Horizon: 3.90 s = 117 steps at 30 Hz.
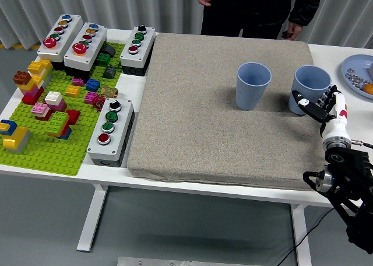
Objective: Pick cup pour cup place
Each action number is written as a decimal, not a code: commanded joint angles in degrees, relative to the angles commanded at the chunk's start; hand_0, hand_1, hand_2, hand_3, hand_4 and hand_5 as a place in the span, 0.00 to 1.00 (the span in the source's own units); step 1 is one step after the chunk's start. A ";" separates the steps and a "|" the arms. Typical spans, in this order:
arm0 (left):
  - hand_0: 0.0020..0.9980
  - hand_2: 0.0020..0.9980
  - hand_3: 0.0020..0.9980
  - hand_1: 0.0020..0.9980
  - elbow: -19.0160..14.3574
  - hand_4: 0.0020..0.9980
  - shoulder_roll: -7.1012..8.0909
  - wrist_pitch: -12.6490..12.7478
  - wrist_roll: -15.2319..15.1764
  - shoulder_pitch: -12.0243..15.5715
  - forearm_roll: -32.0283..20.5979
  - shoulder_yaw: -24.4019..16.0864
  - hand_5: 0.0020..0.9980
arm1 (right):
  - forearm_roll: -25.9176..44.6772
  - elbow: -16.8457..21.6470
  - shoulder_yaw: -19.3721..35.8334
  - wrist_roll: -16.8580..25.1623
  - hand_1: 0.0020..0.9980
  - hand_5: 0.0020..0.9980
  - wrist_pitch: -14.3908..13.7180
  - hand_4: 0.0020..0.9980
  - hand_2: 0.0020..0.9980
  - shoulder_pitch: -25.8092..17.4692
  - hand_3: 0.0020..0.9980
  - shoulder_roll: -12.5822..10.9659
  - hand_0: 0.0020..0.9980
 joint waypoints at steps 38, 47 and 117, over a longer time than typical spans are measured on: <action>0.76 0.85 0.76 0.81 0.00 0.51 0.02 -0.12 -0.04 -0.17 -0.34 0.61 0.95 | 1.52 -0.97 -1.08 1.61 0.71 0.06 0.09 0.63 0.66 -0.13 0.77 0.38 0.84; 0.76 0.85 0.76 0.81 0.00 0.51 -0.02 -0.15 -0.02 -0.17 -0.32 0.62 0.95 | 1.90 -1.66 -1.30 1.47 0.71 0.06 0.75 0.63 0.66 -0.18 0.77 0.49 0.83; 0.76 0.85 0.76 0.81 0.00 0.51 0.29 -0.19 0.03 0.17 0.28 -0.45 0.95 | -8.13 8.96 1.98 -7.00 0.85 0.22 4.85 0.85 0.96 -5.96 0.94 -4.69 0.91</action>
